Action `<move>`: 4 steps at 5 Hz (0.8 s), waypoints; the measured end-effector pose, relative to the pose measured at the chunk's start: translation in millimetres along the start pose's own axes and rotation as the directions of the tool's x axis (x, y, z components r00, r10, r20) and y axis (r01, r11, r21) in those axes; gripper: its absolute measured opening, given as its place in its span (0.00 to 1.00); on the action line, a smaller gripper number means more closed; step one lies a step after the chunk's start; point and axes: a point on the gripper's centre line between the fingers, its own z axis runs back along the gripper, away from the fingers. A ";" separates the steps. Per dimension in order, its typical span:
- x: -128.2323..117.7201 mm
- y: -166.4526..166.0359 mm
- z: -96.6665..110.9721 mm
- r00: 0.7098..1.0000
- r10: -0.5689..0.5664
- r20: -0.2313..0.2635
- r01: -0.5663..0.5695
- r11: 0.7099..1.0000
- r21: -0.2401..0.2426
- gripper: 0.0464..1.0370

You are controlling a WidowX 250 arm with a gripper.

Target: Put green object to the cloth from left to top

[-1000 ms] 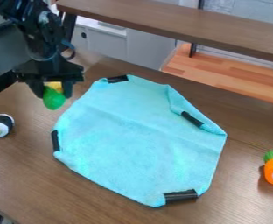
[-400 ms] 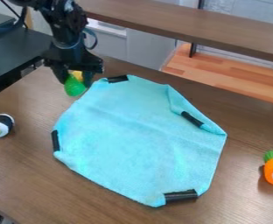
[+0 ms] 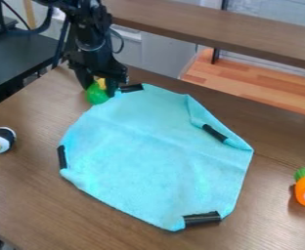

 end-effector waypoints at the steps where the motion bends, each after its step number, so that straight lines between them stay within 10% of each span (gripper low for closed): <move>1: 11.6 -10.6 -5.0 0.993 -0.119 0.011 0.119 0.990 -0.071 0.65; 4: 35.5 -22.0 -31.1 0.981 -0.185 0.061 0.192 0.972 -0.134 0.65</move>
